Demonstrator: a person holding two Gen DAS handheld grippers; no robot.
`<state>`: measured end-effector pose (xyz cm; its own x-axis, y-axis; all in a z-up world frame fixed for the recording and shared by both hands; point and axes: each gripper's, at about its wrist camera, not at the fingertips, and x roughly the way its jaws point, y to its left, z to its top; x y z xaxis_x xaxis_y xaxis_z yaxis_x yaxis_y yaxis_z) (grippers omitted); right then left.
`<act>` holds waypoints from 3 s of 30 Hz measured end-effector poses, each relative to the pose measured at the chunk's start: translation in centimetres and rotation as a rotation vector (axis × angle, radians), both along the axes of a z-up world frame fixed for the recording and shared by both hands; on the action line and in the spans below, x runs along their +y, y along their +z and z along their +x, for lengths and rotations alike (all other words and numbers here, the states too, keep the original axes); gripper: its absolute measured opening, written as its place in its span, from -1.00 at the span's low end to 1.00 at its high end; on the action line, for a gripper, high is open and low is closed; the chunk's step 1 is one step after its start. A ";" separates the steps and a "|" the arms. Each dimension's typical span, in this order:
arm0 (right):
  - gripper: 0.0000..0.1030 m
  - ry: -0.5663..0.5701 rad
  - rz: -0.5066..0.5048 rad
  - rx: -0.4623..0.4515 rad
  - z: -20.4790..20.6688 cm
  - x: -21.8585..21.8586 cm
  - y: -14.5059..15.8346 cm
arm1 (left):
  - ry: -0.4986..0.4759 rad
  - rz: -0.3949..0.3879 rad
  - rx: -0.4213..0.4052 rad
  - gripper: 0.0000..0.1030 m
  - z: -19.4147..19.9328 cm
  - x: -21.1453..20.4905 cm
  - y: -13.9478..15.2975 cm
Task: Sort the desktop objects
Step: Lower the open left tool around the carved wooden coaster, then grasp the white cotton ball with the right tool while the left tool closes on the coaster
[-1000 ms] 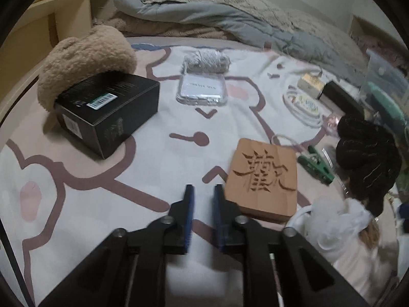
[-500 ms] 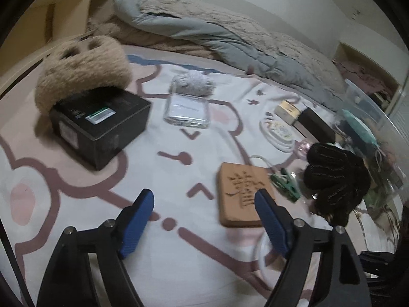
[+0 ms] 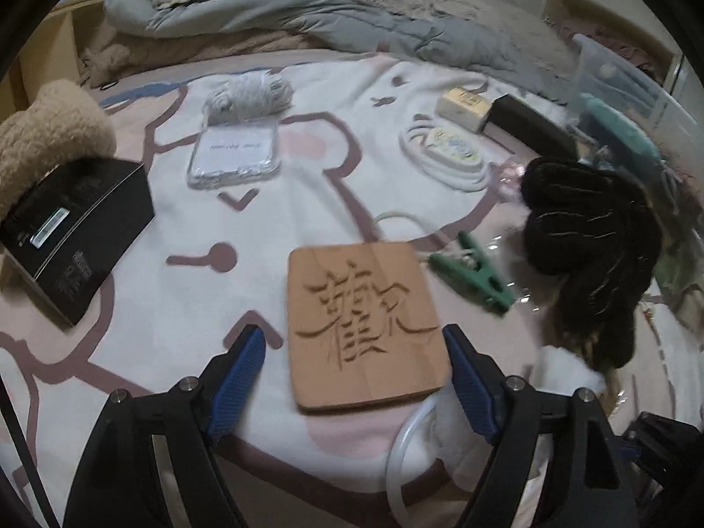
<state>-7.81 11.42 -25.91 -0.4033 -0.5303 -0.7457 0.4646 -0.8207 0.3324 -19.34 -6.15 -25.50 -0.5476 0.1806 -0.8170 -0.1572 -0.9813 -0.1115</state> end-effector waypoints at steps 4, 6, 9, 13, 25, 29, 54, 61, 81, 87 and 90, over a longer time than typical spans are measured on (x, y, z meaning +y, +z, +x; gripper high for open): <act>0.75 0.064 0.129 0.071 1.2 -2.4 -0.1 | 0.062 -0.030 0.014 0.62 0.5 -1.4 0.3; 0.79 0.075 0.154 0.080 1.3 -2.8 -0.2 | 0.094 -0.007 0.010 0.62 0.7 -2.6 0.2; 0.80 0.073 0.105 0.061 1.0 -2.0 -0.3 | 0.121 -0.004 0.007 0.62 1.1 -3.8 0.3; 0.80 0.072 0.064 0.049 0.8 -1.6 -0.3 | 0.174 -0.073 0.016 0.62 1.4 -4.9 0.4; 0.89 0.081 0.000 0.032 0.6 -1.4 -0.4 | 0.304 -0.053 0.042 0.58 2.3 -7.2 1.8; 0.91 0.085 -0.031 0.021 0.6 -1.1 -0.4 | 0.248 0.009 0.074 0.88 2.0 -5.9 2.8; 0.93 0.053 0.028 0.001 -2.5 -3.5 1.5 | 0.215 -0.031 0.002 1.00 -2.6 -4.4 -1.3; 0.93 -0.020 -0.016 -0.007 -5.2 -3.7 1.8 | 0.215 -0.008 -0.006 1.00 -2.7 -4.7 -1.6; 0.24 -0.046 0.087 0.086 -4.3 -3.5 2.1 | 0.216 0.018 0.013 1.00 -2.7 -5.1 -1.7; 0.24 -0.055 0.059 0.063 -3.6 -2.7 2.6 | 0.216 0.013 0.019 0.98 -2.6 -5.1 -1.7; 0.24 -0.056 0.055 0.060 -3.3 -2.4 2.7 | 0.218 0.008 0.016 0.99 -2.7 -5.0 -1.6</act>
<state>-11.16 9.00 -23.25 -0.4757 -0.4645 -0.7470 0.4350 -0.8623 0.2591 -22.08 -11.19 -27.14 -0.5876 0.0630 -0.8067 0.0563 -0.9914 -0.1185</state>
